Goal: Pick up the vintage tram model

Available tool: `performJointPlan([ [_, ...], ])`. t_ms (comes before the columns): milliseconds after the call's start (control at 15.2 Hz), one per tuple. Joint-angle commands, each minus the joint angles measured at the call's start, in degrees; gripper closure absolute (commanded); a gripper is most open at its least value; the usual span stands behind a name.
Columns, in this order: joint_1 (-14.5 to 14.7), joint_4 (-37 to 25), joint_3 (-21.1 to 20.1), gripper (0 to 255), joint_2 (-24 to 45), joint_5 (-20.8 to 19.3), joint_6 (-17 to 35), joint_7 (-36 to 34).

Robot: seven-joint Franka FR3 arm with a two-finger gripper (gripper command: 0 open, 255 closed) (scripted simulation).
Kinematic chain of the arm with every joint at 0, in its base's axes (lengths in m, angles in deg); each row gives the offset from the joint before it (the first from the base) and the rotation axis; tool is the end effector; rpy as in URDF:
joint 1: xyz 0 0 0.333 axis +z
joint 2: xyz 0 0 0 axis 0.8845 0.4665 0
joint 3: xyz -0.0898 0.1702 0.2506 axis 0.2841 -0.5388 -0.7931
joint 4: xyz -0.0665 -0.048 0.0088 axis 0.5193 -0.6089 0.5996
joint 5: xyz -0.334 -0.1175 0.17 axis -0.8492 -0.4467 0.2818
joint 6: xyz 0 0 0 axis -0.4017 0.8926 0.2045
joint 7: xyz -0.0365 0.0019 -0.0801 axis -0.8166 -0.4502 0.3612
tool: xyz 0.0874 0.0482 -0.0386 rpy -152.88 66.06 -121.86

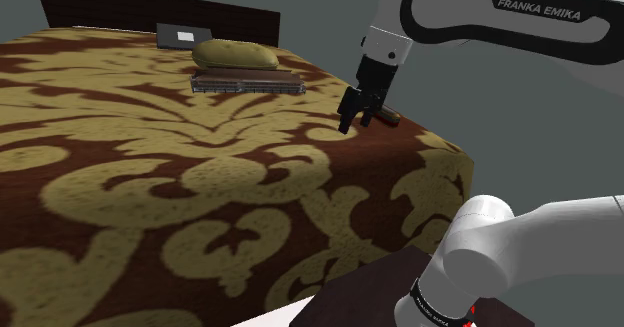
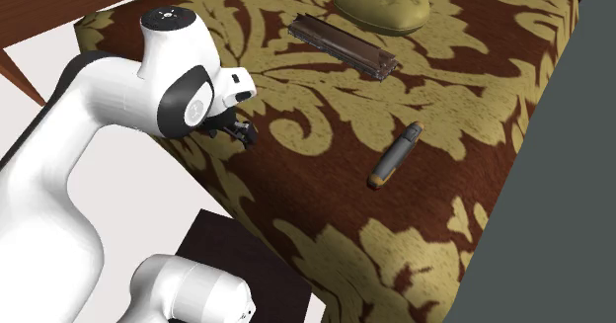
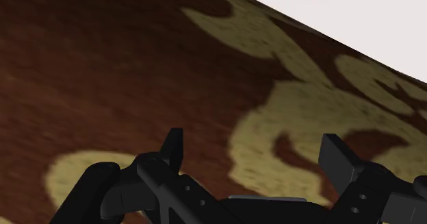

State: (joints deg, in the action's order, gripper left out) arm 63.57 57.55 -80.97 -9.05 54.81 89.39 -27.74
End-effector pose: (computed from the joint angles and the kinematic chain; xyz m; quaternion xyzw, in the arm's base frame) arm 0.3068 0.0217 0.6091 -0.9981 0.0136 -0.0533 0.0293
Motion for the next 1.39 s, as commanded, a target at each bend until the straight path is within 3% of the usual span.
performJointPlan([
  [0,0.00,0.00,0.00,0,0.00,0.00,0.00,0.00],
  [726,-5.08,-6.61,10.80,0,12.24,-7.07,4.55,9.91],
  [1320,-7.83,-16.83,19.21,0,25.40,-9.06,7.32,17.97],
])
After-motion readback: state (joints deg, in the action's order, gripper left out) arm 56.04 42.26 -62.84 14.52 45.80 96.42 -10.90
